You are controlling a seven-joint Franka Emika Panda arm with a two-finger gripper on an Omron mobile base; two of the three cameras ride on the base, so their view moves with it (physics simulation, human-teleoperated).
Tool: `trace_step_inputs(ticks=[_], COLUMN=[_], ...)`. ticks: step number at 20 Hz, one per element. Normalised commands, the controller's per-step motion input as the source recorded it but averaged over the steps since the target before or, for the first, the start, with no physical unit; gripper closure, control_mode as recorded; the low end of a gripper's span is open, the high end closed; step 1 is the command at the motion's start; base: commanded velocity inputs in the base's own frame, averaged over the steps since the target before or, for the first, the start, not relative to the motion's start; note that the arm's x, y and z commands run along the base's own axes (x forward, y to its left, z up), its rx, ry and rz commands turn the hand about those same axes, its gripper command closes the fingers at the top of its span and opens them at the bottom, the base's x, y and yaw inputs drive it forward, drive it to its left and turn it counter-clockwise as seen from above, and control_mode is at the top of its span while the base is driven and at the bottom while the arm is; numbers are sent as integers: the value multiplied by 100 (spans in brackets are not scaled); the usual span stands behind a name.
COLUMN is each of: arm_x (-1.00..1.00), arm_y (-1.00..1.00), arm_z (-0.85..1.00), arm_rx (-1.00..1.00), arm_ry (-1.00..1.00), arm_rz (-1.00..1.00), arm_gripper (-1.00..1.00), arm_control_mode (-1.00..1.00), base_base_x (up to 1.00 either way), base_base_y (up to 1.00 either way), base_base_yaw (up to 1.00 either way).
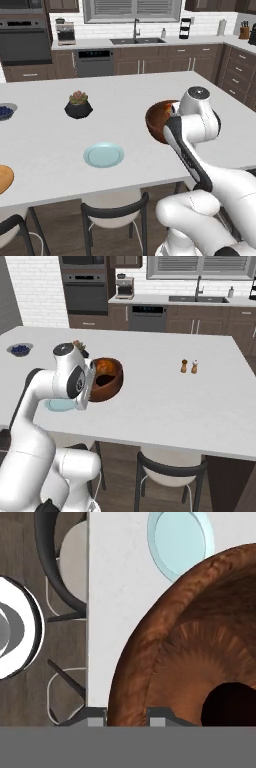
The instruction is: Pick the chicken drumstick and avocado from their plates and place them in the bowl. Then put the bowl in the fridge.
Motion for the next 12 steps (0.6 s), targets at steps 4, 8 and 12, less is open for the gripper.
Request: trace_step_inputs(ticks=[4,8,12], arm_x=[-100,-84,-49], arm_y=[-2,-10,-11], arm_z=[17,38,7], arm_rx=[0,9,16], arm_ry=[-3,15,12], arm_rz=[2,0,0], arm_gripper=[100,100,100], arm_control_mode=[-100,-100,-100], base_base_x=[0,0,0], base_base_y=[0,0,0], base_base_yaw=[0,0,0])
